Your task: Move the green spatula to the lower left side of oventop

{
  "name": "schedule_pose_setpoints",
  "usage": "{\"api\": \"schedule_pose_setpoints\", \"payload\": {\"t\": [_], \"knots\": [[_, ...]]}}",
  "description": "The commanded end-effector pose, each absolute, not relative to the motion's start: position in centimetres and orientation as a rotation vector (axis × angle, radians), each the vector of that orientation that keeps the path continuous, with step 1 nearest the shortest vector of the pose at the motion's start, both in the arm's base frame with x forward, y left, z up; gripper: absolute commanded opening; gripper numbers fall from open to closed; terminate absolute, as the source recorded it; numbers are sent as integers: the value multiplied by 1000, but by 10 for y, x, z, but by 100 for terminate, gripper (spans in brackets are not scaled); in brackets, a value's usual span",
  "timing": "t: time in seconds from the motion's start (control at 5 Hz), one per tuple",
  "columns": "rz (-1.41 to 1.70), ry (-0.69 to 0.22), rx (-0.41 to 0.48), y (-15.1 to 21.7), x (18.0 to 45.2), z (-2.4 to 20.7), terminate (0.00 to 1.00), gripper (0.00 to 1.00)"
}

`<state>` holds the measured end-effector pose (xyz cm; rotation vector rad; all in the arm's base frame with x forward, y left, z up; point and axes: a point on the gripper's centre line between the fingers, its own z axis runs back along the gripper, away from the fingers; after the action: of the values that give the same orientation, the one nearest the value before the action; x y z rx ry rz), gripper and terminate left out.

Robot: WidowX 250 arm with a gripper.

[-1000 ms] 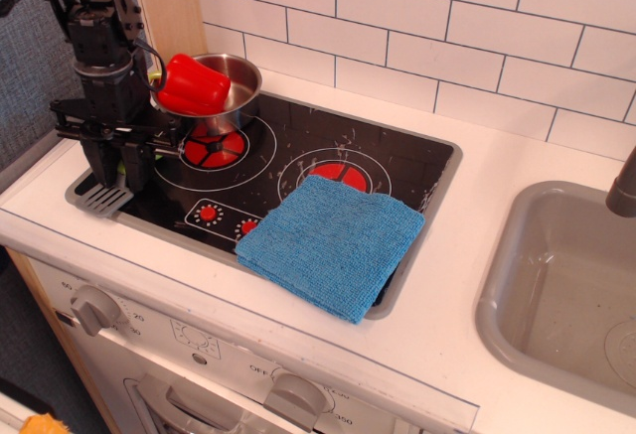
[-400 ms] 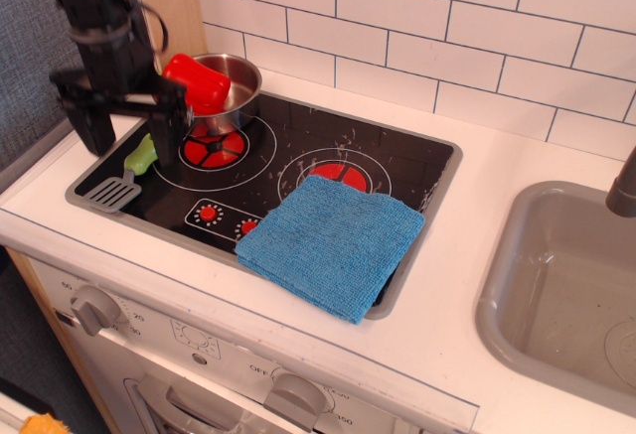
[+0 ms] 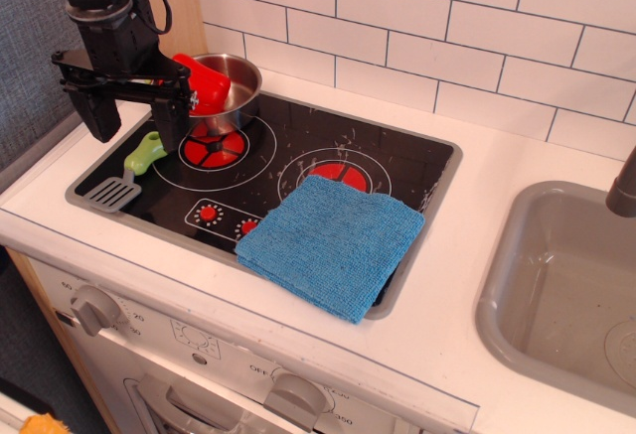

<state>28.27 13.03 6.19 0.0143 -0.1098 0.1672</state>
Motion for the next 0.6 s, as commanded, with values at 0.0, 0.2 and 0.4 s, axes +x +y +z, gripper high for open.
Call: {"api": "schedule_pose_setpoints", "payload": {"t": [0.0,0.2,0.4], "knots": [[-35,-129,0,120,296,71,0,100],[-50,-130,51,121,297,74,0,100],[-50,-130,51,121,297,74,0,100]]}}
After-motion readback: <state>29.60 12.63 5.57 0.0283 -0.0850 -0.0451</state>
